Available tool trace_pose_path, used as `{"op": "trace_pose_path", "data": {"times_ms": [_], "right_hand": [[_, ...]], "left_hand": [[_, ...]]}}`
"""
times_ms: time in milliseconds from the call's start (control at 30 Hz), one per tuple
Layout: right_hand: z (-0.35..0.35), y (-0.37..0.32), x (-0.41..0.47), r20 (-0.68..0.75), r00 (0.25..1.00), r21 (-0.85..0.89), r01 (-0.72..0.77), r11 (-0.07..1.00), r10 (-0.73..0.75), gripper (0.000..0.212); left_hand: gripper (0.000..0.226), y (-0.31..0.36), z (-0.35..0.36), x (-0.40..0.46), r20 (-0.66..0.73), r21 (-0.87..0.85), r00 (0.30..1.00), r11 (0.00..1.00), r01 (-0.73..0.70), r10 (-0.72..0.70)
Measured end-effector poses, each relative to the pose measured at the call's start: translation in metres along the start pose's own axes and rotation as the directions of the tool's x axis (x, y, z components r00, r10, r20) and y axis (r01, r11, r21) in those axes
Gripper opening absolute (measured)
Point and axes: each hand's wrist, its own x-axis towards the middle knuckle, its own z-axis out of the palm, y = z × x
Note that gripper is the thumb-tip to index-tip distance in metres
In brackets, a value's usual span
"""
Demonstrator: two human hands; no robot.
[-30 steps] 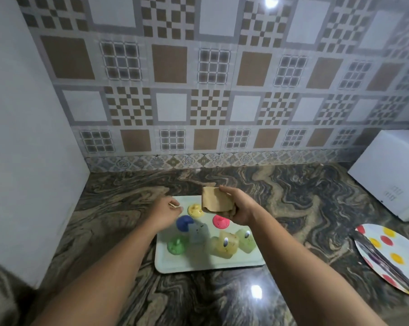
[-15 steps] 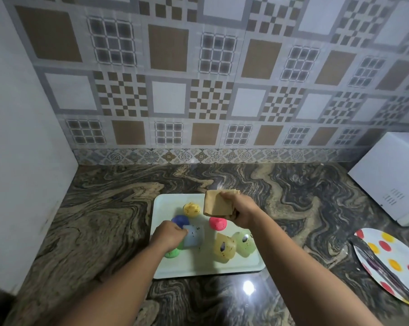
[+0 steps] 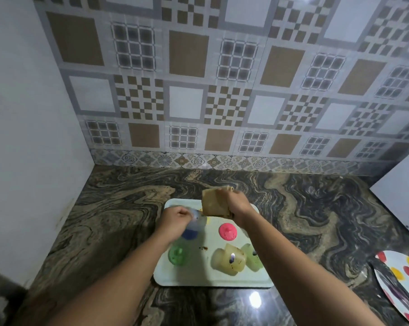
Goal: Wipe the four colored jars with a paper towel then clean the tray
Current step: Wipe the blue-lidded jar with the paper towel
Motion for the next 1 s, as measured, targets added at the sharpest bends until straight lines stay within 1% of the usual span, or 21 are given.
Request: {"op": "trace_pose_path", "data": {"times_ms": [67,133,200,267,333,367,433,500,533,567,600,633,667,700,733,767,833,867,900,933,1000], "right_hand": [[0.018,-0.009,-0.001,0.089,0.977,-0.163,0.207,0.965,-0.195,0.018],[0.032,-0.011,-0.002,0.221,0.907,-0.329,0.415,0.848,-0.358,0.023],[0.042,-0.009,-0.011,0.291,0.824,-0.489,0.565,0.665,-0.486,0.031],[0.048,0.0,-0.018,0.428,0.657,-0.584,0.725,0.365,-0.62,0.046],[0.051,0.013,-0.025,0.555,0.471,-0.593,0.802,0.071,-0.685,0.052],[0.052,0.019,-0.028,0.576,0.43,-0.605,0.796,-0.009,-0.696,0.054],[0.053,0.026,-0.033,0.587,0.409,-0.633,0.77,-0.08,-0.699,0.056],[0.054,0.03,-0.033,0.605,0.418,-0.64,0.761,-0.102,-0.678,0.057],[0.055,0.03,-0.032,0.591,0.454,-0.635,0.772,-0.037,-0.667,0.055],[0.056,0.028,-0.029,0.533,0.527,-0.629,0.77,0.107,-0.663,0.051],[0.057,0.021,-0.025,0.424,0.653,-0.598,0.722,0.347,-0.628,0.045],[0.057,0.011,-0.023,0.27,0.809,-0.509,0.58,0.636,-0.522,0.038],[0.057,-0.001,-0.021,0.143,0.929,-0.359,0.371,0.856,-0.343,0.033],[0.054,-0.009,-0.017,0.063,0.983,-0.221,0.184,0.958,-0.174,0.026],[0.049,-0.015,-0.014,0.026,0.997,-0.15,0.072,0.986,-0.068,0.02],[0.045,-0.021,-0.013,0.005,0.998,-0.152,0.06,0.987,-0.06,0.018],[0.041,-0.022,-0.013,0.005,0.968,-0.266,0.242,0.933,-0.25,0.019],[0.041,-0.019,-0.016,0.04,0.932,-0.353,0.352,0.867,-0.361,0.023],[0.042,-0.014,-0.021,0.118,0.882,-0.424,0.46,0.78,-0.456,0.03],[0.043,-0.007,-0.027,0.236,0.808,-0.499,0.577,0.646,-0.54,0.038],[0.048,0.015,-0.033,0.474,0.602,-0.574,0.765,0.294,-0.642,0.05]], "left_hand": [[0.008,0.007,-0.011,0.003,-0.03,-0.078,1.0,0.997,-0.011,0.009],[0.013,0.011,-0.02,0.007,-0.034,-0.178,0.999,0.984,0.003,-0.009],[0.019,0.012,-0.027,0.012,-0.055,-0.259,0.998,0.966,-0.001,-0.014],[0.024,0.016,-0.034,0.015,-0.082,-0.34,0.996,0.94,-0.008,-0.021],[0.025,0.021,-0.042,0.013,-0.089,-0.408,0.996,0.913,-0.021,-0.017],[0.023,0.024,-0.045,0.012,-0.084,-0.434,0.996,0.901,-0.027,-0.01],[0.022,0.027,-0.05,0.011,-0.073,-0.461,0.997,0.887,-0.029,-0.006],[0.02,0.026,-0.052,0.012,-0.071,-0.446,0.997,0.895,-0.022,-0.011],[0.018,0.023,-0.053,0.013,-0.074,-0.425,0.997,0.905,-0.021,-0.012],[0.016,0.02,-0.054,0.015,-0.082,-0.386,0.997,0.922,-0.018,-0.015],[0.014,0.018,-0.054,0.016,-0.094,-0.345,0.995,0.938,-0.011,-0.023],[0.013,0.017,-0.055,0.016,-0.103,-0.312,0.994,0.95,-0.001,-0.033],[0.012,0.016,-0.055,0.016,-0.113,-0.293,0.993,0.956,0.009,-0.044],[0.013,0.015,-0.056,0.015,-0.118,-0.283,0.991,0.959,0.022,-0.058],[0.014,0.015,-0.056,0.015,-0.12,-0.28,0.991,0.96,0.026,-0.062],[0.016,0.014,-0.057,0.015,-0.117,-0.281,0.991,0.959,0.03,-0.065],[0.016,0.015,-0.055,0.014,-0.094,-0.272,0.994,0.962,0.026,-0.054],[0.014,0.015,-0.054,0.013,-0.082,-0.265,0.996,0.964,0.022,-0.046],[0.012,0.017,-0.052,0.013,-0.073,-0.261,0.997,0.965,0.011,-0.031],[0.011,0.02,-0.049,0.012,-0.067,-0.261,0.998,0.965,0.0,-0.018],[0.012,0.027,-0.045,0.011,-0.063,-0.273,0.998,0.962,-0.027,0.01]]}}
